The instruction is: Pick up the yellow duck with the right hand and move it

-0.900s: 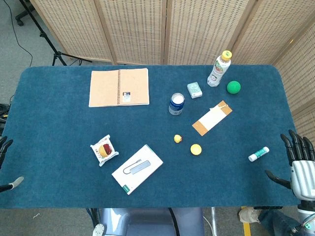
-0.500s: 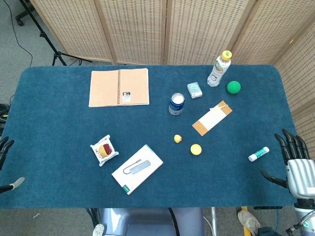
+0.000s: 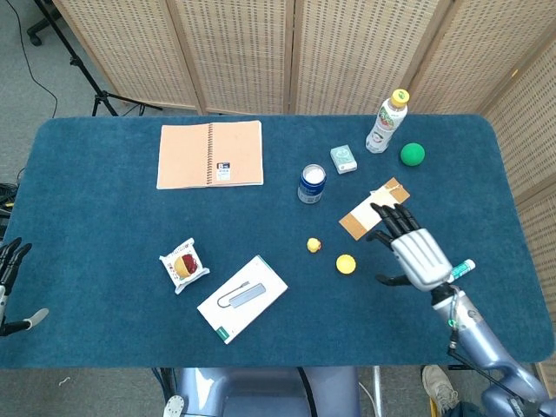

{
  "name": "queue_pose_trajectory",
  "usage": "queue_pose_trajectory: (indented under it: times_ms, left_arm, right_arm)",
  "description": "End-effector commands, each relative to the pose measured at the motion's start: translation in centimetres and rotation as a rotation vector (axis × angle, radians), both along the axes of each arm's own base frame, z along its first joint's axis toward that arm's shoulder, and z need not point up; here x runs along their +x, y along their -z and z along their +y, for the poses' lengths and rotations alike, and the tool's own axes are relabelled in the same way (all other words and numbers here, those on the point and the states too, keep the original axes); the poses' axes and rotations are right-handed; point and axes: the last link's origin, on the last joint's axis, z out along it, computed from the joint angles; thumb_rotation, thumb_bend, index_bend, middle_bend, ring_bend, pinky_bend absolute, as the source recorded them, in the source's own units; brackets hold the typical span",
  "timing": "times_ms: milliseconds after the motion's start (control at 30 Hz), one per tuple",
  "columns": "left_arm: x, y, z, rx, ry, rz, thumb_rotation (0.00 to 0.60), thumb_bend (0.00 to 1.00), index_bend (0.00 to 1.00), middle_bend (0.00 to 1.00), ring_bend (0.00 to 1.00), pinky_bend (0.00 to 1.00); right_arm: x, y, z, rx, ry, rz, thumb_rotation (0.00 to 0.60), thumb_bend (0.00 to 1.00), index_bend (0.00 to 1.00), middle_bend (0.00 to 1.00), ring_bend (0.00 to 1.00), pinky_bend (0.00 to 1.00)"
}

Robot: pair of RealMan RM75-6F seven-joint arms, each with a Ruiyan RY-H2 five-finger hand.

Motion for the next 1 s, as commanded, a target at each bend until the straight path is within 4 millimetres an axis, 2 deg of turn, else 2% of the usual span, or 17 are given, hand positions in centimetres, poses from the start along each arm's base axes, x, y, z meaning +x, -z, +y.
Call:
queue_pose_trajectory:
  times_ms: [33, 133, 300, 500, 700, 900, 1000]
  left_arm:
    - [-0.1, 0.3, 0.3, -0.021, -0.009, 0.001, 0.600, 0.00, 0.00, 0.00, 0.00, 0.00]
    - [-0.1, 0.5, 0.6, -0.032, -0.021, 0.005, 0.600, 0.00, 0.00, 0.00, 0.00, 0.00]
    - [-0.4, 0.7, 1.1, -0.052, -0.043, 0.001, 0.600, 0.00, 0.00, 0.00, 0.00, 0.00]
    - [-0.4, 0.7, 1.2, -0.074, -0.043, -0.013, 0.600, 0.00, 0.00, 0.00, 0.00, 0.00]
    - [-0.5, 0.5, 1.1, -0.070, -0.042, -0.015, 0.600, 0.00, 0.00, 0.00, 0.00, 0.00]
    - [-0.6, 0.4, 1.2, -0.072, -0.048, -0.019, 0.600, 0.00, 0.00, 0.00, 0.00, 0.00]
    - [-0.7, 0.4, 1.3, -0.076, -0.052, -0.020, 0.600, 0.00, 0.00, 0.00, 0.00, 0.00]
  right_arm:
    - [1.8, 3.0, -2.3, 0.033, -0.058, 0.071, 0.600, 0.10, 0.35, 0.00, 0.00, 0.00]
    - [2.3, 4.5, -3.5, 0.031, -0.042, 0.093, 0.600, 0.10, 0.35, 0.00, 0.00, 0.00]
    - [2.3, 6.9, -5.5, 0.087, 0.114, 0.083, 0.600, 0.10, 0.38, 0.00, 0.00, 0.00]
    - [2.0, 8.2, -7.2, 0.107, 0.233, 0.084, 0.600, 0.13, 0.38, 0.00, 0.00, 0.00]
    - [2.1, 9.8, -7.9, 0.131, 0.335, 0.051, 0.600, 0.16, 0.38, 0.00, 0.00, 0.00]
    - [3.2, 11.3, -8.2, 0.154, 0.395, 0.001, 0.600, 0.17, 0.38, 0.00, 0.00, 0.00]
    - [3.7, 11.8, -8.3, 0.141, 0.420, -0.013, 0.600, 0.22, 0.38, 0.00, 0.00, 0.00]
